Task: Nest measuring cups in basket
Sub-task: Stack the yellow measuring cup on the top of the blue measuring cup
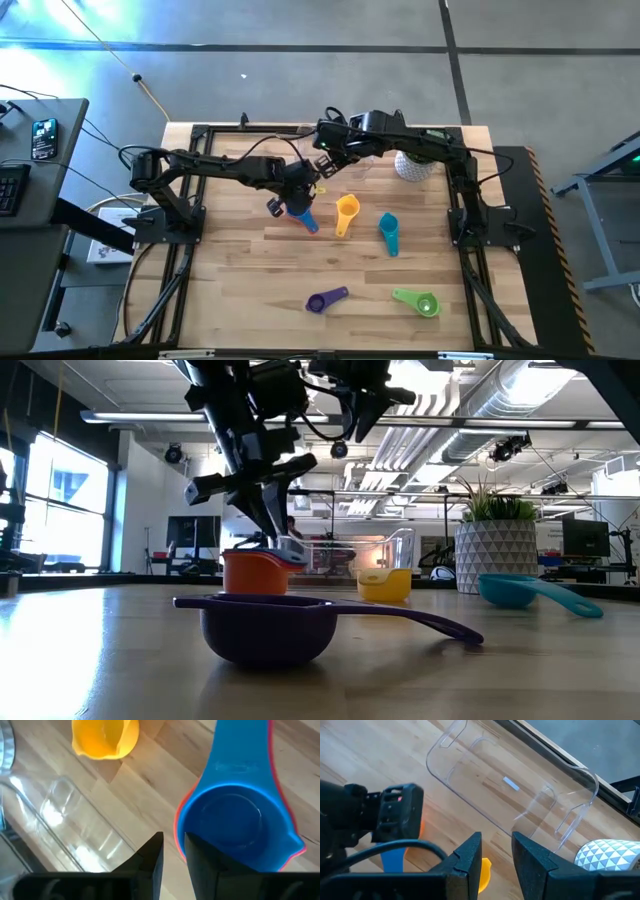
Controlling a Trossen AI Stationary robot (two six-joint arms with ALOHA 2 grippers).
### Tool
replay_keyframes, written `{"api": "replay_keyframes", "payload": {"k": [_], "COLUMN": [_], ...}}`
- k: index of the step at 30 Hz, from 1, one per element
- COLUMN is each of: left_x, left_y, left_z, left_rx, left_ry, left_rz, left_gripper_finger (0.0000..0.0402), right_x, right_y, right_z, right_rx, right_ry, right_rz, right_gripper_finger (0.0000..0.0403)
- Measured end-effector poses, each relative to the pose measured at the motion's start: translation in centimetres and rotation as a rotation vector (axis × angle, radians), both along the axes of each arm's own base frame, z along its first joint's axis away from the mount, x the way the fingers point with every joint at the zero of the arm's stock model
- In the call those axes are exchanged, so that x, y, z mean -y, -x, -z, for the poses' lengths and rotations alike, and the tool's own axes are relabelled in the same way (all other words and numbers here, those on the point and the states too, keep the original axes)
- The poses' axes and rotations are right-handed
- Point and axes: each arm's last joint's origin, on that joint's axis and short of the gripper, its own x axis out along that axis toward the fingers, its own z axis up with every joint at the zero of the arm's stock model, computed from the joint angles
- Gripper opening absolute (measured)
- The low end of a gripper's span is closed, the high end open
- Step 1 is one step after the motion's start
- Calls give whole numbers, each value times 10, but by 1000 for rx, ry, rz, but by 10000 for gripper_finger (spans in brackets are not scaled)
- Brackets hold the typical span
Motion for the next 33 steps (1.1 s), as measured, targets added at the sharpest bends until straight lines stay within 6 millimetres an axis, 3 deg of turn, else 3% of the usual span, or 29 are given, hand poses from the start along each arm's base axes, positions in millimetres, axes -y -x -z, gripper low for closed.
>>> {"api": "replay_keyframes", "payload": {"k": [8, 18, 33], "left_x": [0, -6, -8], "left_y": [4, 34, 81], "left_z": [1, -10, -60], "left_rx": [-23, -128, -42], "left_ry": [-14, 68, 135], "left_rz": [-186, -533, -737], "left_gripper_finger": [72, 72, 71], "right_x": [-3, -14, -58], "right_y": [-1, 3, -1], "right_z": [0, 2, 2], "right_rx": [7, -25, 52], "right_ry": [-21, -51, -112], "right_rz": [-5, 43, 167], "right_gripper_finger": [99, 99, 99]}}
